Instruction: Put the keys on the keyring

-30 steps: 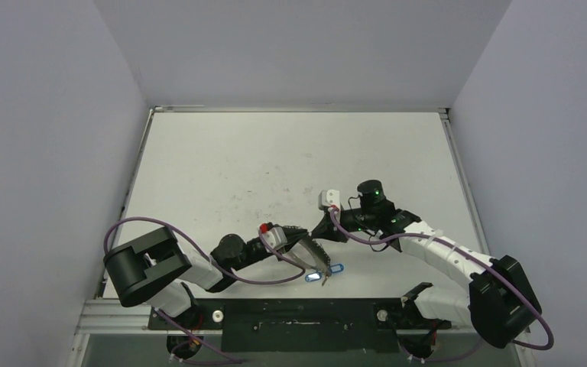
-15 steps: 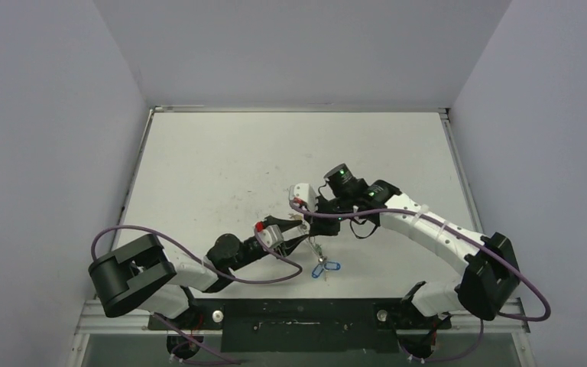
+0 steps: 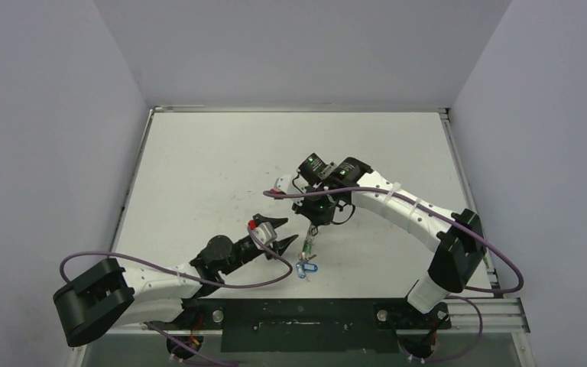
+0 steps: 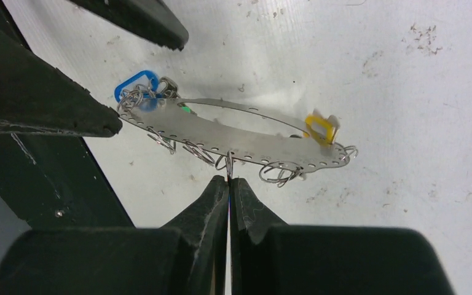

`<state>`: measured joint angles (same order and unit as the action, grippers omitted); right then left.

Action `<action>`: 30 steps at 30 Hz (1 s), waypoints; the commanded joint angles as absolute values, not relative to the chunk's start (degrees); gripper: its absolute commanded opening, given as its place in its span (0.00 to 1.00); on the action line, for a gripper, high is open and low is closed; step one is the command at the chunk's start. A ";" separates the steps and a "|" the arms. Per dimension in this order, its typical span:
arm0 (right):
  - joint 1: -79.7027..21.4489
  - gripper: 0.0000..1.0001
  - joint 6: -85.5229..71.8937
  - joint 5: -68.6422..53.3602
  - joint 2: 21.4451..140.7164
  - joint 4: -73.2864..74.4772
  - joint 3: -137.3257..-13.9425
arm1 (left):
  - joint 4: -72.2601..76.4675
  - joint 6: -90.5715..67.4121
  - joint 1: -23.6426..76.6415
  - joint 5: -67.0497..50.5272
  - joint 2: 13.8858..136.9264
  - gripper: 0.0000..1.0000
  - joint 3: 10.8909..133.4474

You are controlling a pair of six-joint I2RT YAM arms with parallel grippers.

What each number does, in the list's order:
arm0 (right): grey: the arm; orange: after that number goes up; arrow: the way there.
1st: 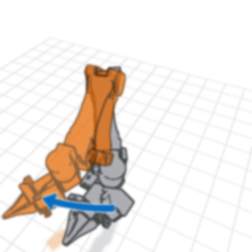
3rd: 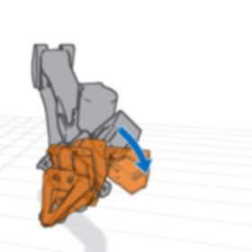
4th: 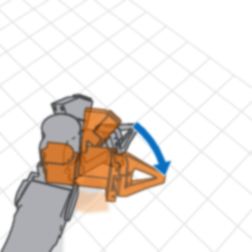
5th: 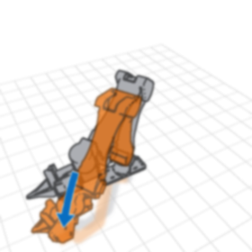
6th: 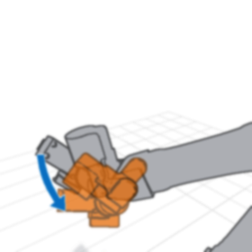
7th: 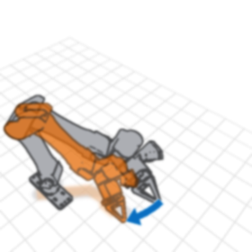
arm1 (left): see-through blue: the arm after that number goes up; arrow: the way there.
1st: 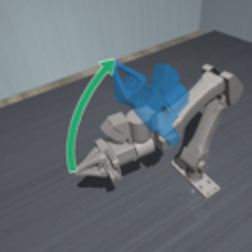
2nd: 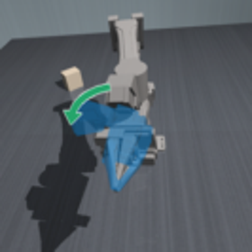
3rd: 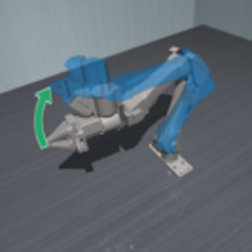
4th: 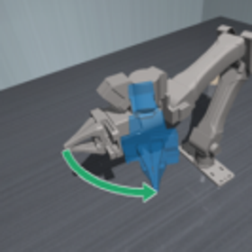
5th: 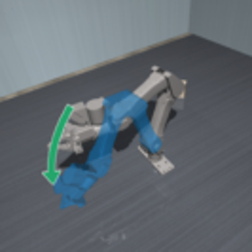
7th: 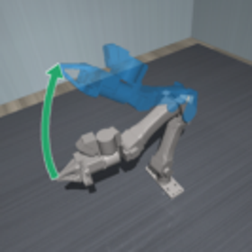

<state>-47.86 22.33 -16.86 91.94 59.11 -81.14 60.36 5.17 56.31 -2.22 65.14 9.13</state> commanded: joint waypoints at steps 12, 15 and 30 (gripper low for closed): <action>-48.97 0.00 19.37 -13.00 98.77 58.85 -88.71 | 33.80 -6.47 56.03 15.88 50.15 0.81 10.94; -48.56 0.00 18.38 -13.49 103.02 56.01 -91.16 | 28.11 -8.76 55.88 17.97 48.36 0.83 12.70; -39.44 0.42 8.68 -22.27 111.63 34.15 -92.65 | 13.55 -17.43 51.09 18.51 45.82 0.96 17.06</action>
<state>-42.09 12.80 -18.87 114.80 42.96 -94.78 15.94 -14.22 54.02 19.66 45.39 13.93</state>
